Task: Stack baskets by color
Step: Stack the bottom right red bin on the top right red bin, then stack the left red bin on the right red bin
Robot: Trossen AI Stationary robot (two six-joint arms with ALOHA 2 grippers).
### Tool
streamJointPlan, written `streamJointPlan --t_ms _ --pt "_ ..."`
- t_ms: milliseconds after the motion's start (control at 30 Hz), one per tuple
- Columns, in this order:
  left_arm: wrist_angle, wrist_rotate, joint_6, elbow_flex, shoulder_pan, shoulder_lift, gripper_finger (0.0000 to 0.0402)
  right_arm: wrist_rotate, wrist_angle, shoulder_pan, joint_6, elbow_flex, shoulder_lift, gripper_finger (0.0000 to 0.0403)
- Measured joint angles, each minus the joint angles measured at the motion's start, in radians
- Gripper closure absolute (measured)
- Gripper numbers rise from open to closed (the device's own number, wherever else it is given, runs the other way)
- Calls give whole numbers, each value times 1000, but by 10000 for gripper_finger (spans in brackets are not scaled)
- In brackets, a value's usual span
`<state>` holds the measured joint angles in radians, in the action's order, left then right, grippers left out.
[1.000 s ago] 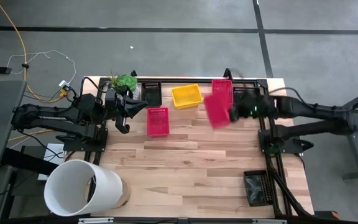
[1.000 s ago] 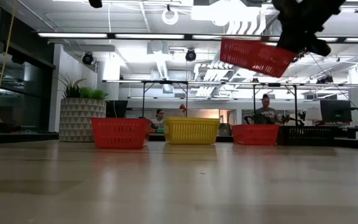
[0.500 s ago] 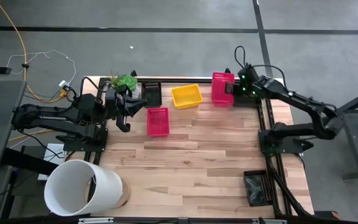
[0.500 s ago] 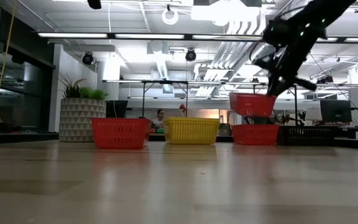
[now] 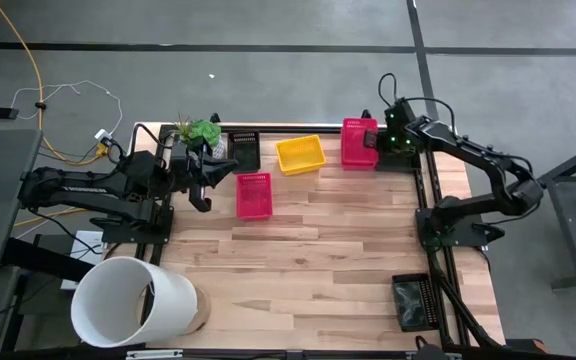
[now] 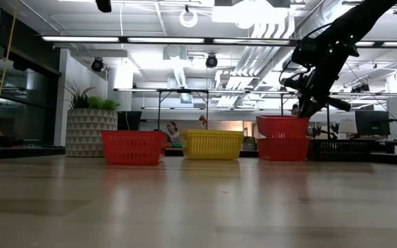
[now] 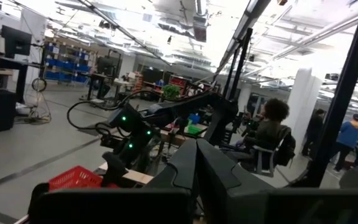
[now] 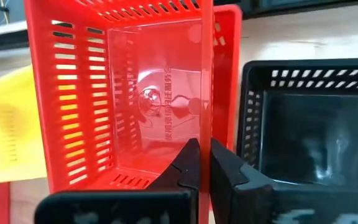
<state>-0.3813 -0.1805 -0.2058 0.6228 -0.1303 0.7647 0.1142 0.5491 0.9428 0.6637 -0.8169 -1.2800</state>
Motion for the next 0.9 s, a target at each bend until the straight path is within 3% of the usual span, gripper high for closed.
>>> streamJointPlan --t_ms 467,667,900 --pt "4 -15 0 0 0 0 401 35 -1 0 -4 0 -75 388" --pt "5 -16 0 0 0 0 401 51 -21 0 -38 0 -62 325" --pt "5 -16 0 0 0 0 401 -6 35 7 -134 -42 -30 237"
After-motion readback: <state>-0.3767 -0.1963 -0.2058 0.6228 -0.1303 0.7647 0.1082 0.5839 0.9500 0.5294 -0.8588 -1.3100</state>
